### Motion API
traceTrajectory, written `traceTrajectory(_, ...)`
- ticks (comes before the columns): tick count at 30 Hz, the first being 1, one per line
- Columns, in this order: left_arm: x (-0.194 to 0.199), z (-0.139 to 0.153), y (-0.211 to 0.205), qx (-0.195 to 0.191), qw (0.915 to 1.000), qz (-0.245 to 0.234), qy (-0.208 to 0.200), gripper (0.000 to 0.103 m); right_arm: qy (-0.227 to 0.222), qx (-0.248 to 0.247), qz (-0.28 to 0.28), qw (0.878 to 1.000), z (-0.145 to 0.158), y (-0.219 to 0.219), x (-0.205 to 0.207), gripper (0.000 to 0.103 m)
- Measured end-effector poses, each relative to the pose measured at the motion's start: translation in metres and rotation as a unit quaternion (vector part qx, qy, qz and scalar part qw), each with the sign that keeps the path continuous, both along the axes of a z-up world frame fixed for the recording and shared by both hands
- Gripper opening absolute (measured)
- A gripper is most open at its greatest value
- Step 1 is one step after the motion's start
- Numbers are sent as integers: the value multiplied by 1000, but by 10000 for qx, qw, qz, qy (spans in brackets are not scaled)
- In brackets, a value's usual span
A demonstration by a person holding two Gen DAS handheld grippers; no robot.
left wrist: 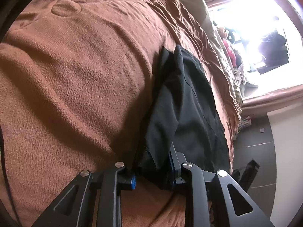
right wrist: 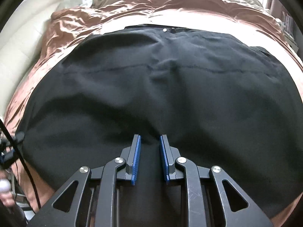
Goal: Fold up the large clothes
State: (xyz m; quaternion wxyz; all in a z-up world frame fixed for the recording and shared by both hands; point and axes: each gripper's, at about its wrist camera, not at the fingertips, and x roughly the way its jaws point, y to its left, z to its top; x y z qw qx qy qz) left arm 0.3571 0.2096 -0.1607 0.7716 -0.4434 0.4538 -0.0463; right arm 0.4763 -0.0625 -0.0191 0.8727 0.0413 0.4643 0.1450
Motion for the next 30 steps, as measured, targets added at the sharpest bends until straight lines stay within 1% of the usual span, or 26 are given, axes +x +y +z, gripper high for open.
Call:
traceTrajectory(4,0,6,-1,-71,10000,9,-46,18,76,-133,16,9999,3,5,26,18)
traceTrajectory(7,-1,21,-3,-77,9997,-30,-216,16,155,-94,54,9998,5,5,36,18)
traceTrajectory(9,-2,33,-6,-85,9993,-74,-356,16,182,-3,72,9998,7,2,35,18)
traceTrajectory(16,-1,73,-23,55,9967,-280,-766,16,-32,528,236,9983,19,-27,5,18)
traceTrajectory(23,4,116,-58,268,9920,-502,-1129,14,-369,1145,323,9922,33,-70,-40,18)
traceTrajectory(26,5,132,-74,437,9894,-603,-1246,14,-439,1315,307,9899,33,-89,-53,18)
traceTrajectory(27,4,137,-79,487,9886,-637,-1276,13,-491,1318,226,9898,33,-96,-57,18)
traceTrajectory(30,5,149,-90,552,9867,-717,-1353,13,-562,1527,141,9866,33,-119,-72,18)
